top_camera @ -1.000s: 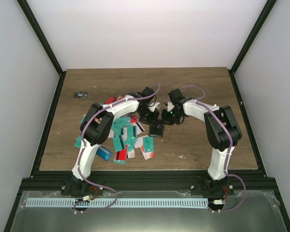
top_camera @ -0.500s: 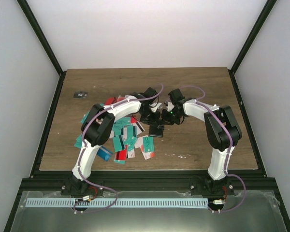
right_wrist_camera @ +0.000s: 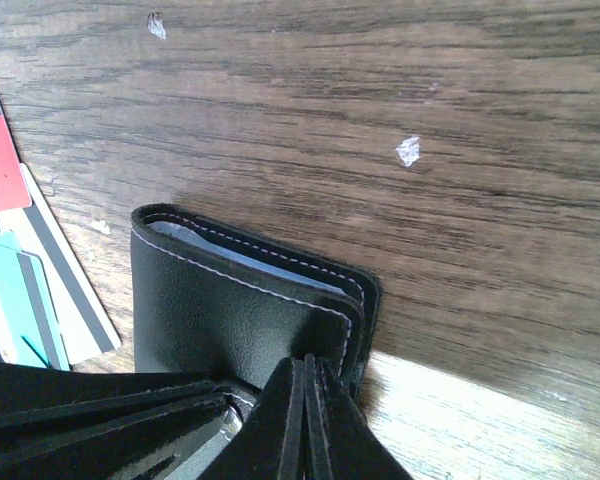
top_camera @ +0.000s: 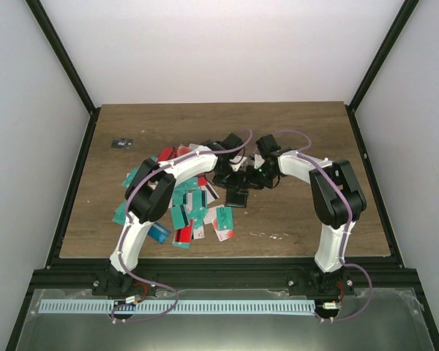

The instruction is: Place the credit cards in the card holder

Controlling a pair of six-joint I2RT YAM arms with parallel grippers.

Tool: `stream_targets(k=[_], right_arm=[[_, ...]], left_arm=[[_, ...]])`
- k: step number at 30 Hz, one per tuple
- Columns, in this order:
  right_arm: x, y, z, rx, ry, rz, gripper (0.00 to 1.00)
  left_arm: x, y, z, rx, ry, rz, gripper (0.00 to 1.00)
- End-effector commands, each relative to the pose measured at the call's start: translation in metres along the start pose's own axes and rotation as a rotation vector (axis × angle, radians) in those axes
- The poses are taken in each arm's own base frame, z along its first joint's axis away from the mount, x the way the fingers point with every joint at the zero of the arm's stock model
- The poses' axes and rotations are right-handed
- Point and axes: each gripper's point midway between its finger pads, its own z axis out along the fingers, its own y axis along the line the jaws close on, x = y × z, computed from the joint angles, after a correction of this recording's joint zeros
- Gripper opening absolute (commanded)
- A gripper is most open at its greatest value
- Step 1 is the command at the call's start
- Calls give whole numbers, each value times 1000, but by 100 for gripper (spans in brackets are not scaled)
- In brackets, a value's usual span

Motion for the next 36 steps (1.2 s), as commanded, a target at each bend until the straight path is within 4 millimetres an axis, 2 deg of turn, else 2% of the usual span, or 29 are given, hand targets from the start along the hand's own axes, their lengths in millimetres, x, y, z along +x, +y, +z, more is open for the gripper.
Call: stream_targets(k=[1, 7, 14, 18, 24, 29, 32, 36], right_arm=[[14, -20, 12, 63, 49, 40, 2], [12, -20, 13, 58, 45, 45, 2], [14, -21, 17, 48, 51, 57, 2], [15, -21, 21, 41, 53, 65, 2], [13, -20, 22, 30, 40, 71, 2], [13, -19, 21, 20, 30, 71, 2], [11, -21, 16, 44, 10, 71, 1], [8, -33, -1, 91, -39, 84, 2]], left_arm=[[47, 28, 32, -156, 176, -12, 4], [61, 18, 43, -151, 220, 17, 4], [68, 6, 57, -144, 262, 21, 4], [83, 3, 70, -178, 319, 43, 4], [102, 16, 82, -243, 372, 9, 4], [121, 20, 97, -339, 445, 24, 4], [136, 32, 105, -422, 504, 20, 4], [142, 45, 103, -493, 511, 3, 4]])
